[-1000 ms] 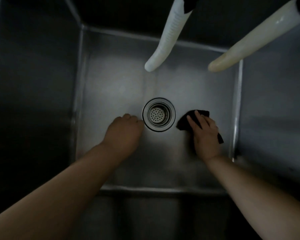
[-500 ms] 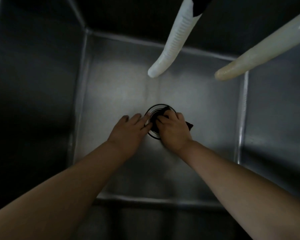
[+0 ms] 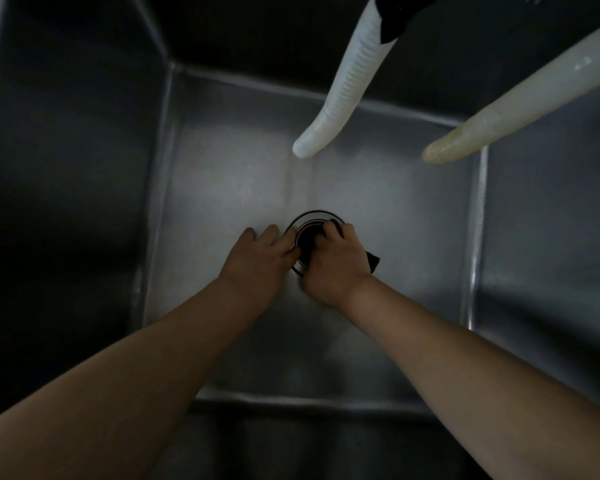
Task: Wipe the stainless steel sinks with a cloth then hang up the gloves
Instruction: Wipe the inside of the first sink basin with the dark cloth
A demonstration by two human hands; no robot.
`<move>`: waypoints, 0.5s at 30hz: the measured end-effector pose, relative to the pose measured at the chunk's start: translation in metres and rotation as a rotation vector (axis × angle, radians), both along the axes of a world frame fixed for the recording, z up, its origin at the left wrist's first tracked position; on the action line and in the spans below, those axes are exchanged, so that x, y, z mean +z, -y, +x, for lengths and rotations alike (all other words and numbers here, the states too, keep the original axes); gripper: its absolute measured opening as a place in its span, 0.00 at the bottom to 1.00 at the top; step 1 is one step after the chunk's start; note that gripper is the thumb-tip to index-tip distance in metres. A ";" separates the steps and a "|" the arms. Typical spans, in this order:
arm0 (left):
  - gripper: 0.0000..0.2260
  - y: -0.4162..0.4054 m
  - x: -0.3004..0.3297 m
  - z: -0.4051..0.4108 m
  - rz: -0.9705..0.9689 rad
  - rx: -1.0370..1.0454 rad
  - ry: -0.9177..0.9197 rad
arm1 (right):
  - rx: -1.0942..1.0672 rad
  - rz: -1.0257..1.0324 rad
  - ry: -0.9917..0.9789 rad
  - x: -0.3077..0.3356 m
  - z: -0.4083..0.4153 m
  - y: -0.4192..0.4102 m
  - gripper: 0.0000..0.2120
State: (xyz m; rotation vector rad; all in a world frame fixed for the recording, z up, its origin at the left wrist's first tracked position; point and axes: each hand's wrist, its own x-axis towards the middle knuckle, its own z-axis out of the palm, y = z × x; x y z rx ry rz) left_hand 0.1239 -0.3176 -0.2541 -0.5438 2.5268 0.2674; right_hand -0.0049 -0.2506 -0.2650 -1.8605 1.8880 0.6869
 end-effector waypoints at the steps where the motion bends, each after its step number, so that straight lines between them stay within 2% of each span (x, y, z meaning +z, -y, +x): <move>1: 0.24 0.000 -0.001 0.000 -0.002 0.004 -0.005 | -0.023 -0.002 0.007 0.000 0.001 0.001 0.20; 6: 0.26 -0.001 -0.005 0.003 0.001 0.021 -0.025 | -0.219 -0.125 0.155 -0.002 -0.003 -0.008 0.13; 11: 0.27 -0.001 -0.008 0.003 0.006 0.038 -0.014 | -0.273 -0.161 0.122 -0.010 0.005 -0.016 0.22; 15: 0.26 0.001 -0.008 0.004 0.040 0.053 -0.027 | -0.286 -0.094 0.159 -0.012 0.004 -0.005 0.22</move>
